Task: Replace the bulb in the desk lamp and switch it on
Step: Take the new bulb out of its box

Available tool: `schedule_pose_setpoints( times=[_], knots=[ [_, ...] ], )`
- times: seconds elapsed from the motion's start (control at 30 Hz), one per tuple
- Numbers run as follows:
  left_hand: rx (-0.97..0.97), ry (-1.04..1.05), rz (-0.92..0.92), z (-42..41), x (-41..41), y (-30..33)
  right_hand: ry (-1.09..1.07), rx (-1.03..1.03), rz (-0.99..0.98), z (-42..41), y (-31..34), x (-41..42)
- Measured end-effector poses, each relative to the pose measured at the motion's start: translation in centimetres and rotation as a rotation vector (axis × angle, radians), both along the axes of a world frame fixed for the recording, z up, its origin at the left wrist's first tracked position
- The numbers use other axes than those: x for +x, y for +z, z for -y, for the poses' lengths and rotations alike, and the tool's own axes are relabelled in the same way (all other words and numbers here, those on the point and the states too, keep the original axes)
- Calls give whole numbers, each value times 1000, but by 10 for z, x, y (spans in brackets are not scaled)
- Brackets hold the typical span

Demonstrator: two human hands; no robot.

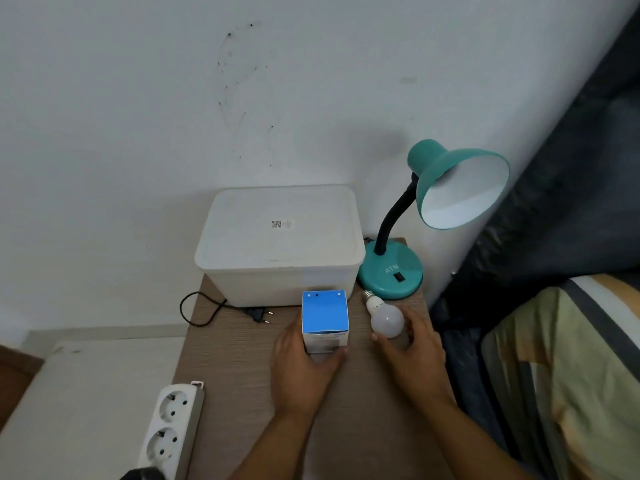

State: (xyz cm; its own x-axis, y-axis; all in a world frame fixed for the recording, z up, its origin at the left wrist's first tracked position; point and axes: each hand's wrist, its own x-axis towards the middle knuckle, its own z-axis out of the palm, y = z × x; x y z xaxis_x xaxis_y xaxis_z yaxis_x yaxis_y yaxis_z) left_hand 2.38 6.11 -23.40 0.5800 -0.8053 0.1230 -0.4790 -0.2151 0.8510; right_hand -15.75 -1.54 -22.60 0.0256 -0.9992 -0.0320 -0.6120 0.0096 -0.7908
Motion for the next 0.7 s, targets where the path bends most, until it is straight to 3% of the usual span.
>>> schedule_pose_setpoints(
  times=[0.3, 0.7],
  knots=[
    [-1, -42, 22, -1, 3, 0, -3, -98, -5, -8, 12, -5],
    [13, -37, -14, -1, 3, -5, 445, -303, -117, 1, 54, 30]
  ],
)
